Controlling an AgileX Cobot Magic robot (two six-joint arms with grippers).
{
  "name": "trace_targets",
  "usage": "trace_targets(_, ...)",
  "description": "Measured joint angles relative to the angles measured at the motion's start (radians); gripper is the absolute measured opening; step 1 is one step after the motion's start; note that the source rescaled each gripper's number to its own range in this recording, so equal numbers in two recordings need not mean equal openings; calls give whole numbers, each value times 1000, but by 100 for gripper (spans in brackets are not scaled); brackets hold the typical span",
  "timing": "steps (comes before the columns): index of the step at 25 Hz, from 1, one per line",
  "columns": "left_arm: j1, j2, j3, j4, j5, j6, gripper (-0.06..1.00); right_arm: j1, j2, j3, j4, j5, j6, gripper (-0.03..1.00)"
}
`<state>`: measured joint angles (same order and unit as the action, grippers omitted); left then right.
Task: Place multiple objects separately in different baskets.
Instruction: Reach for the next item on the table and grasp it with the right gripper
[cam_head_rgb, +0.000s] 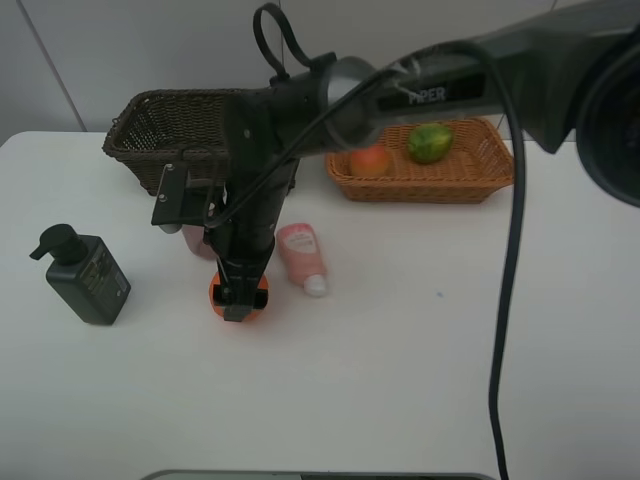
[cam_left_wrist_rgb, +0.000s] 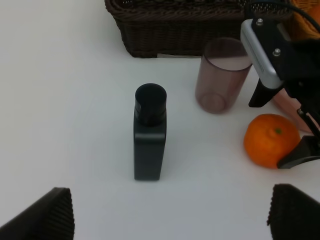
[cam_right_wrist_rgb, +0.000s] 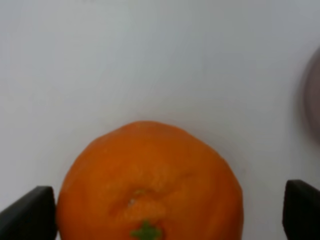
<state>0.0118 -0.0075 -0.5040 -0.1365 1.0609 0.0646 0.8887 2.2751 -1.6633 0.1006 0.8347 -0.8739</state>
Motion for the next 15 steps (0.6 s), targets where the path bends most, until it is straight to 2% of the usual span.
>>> trace_targets(8, 0, 0, 0, 0, 0, 0, 100, 3, 23, 0, 3, -17, 3, 100)
trace_targets(9, 0, 0, 0, 0, 0, 0, 100, 3, 23, 0, 3, -23, 10, 97)
trace_targets(10, 0, 0, 0, 0, 0, 0, 100, 3, 23, 0, 2, -28, 20, 92)
trace_targets(11, 0, 0, 0, 0, 0, 0, 100, 3, 23, 0, -1, -32, 34, 80)
trace_targets(12, 0, 0, 0, 0, 0, 0, 100, 3, 23, 0, -5, -37, 43, 61)
trace_targets(13, 0, 0, 0, 0, 0, 0, 100, 3, 23, 0, -12, -42, 52, 49)
trace_targets(15, 0, 0, 0, 0, 0, 0, 100, 3, 23, 0, -28, -46, 57, 50)
